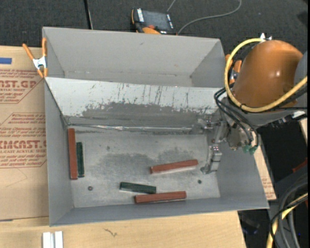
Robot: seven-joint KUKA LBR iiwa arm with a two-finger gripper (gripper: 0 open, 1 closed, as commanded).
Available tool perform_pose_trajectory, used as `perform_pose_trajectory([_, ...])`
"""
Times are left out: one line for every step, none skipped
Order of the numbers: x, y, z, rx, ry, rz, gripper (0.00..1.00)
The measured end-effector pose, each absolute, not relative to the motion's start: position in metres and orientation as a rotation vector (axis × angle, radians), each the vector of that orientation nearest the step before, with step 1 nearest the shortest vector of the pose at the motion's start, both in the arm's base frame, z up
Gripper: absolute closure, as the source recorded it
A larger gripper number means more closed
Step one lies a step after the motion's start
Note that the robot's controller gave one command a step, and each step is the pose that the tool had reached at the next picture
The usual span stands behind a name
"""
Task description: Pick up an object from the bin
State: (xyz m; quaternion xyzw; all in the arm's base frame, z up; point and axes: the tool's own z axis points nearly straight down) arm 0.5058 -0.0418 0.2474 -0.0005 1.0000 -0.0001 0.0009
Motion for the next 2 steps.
perform_pose_trajectory([0.5348, -0.0268, 0.0832, 0.192, 3.142, 0.002, 0.00])
perform_pose_trajectory([0.5363, -0.0274, 0.0877, 0.191, 3.136, 0.001, 1.00])
